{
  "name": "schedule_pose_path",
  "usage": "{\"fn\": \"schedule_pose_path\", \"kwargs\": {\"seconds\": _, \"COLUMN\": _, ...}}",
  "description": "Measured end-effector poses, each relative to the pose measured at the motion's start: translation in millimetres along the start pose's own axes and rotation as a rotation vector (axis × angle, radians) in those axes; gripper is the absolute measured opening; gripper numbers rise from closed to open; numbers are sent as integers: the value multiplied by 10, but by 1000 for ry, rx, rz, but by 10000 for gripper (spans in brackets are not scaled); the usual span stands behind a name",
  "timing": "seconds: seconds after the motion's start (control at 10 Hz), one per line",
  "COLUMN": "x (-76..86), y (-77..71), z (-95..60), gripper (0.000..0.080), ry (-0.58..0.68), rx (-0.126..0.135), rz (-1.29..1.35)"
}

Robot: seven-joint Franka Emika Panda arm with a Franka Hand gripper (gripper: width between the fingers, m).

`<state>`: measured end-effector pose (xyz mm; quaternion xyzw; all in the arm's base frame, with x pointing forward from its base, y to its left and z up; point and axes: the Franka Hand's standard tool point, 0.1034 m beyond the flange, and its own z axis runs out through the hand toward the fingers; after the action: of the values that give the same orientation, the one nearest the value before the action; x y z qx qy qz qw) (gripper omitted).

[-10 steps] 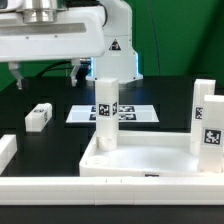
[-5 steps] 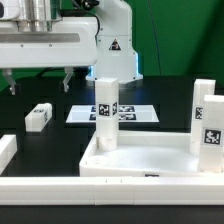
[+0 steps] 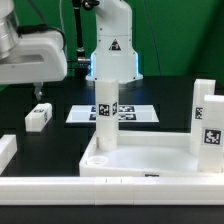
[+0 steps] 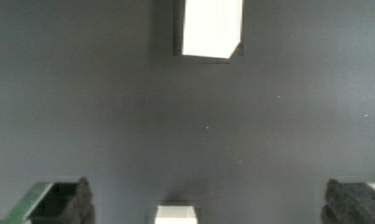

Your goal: Assemble desk

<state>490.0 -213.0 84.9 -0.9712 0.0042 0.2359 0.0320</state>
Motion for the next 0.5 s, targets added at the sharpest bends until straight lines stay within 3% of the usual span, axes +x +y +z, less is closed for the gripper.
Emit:
{"fn": "schedule_pose_path", "kwargs": {"seconds": 0.1, "x": 32, "y": -12, "z": 13, "gripper": 649, "ry": -32, "rx": 0, "rz": -4}}
{"fn": "schedule_pose_path", "kwargs": {"seconds": 0.3, "x": -50, "y": -31, "z": 61, "gripper": 649, "ry": -182, "rx": 10, "rz": 0}}
{"fn": "schedule_pose_path", "kwargs": {"seconds": 0.5, "x": -120, "y": -83, "z": 131, "gripper": 649, "ry": -314, "rx": 48, "rz": 36}}
